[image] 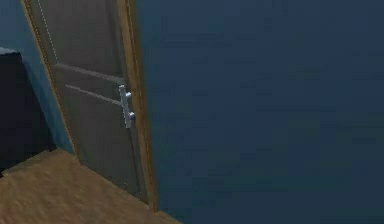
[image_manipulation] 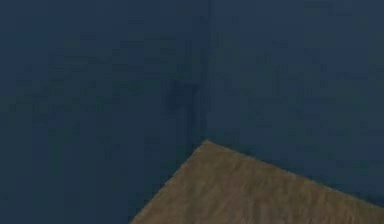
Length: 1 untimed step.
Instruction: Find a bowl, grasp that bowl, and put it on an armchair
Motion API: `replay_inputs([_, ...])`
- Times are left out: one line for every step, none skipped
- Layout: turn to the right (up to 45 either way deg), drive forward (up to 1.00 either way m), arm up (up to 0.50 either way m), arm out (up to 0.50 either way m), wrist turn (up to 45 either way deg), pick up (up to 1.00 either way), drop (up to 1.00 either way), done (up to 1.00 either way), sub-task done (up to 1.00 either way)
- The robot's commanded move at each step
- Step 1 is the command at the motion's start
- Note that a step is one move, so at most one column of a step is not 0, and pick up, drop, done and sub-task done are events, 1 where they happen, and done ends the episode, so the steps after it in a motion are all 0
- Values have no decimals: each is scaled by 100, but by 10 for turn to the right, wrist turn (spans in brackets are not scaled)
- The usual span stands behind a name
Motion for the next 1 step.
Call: replay_inputs([-450,0,0,0,0,0,0,0,0])
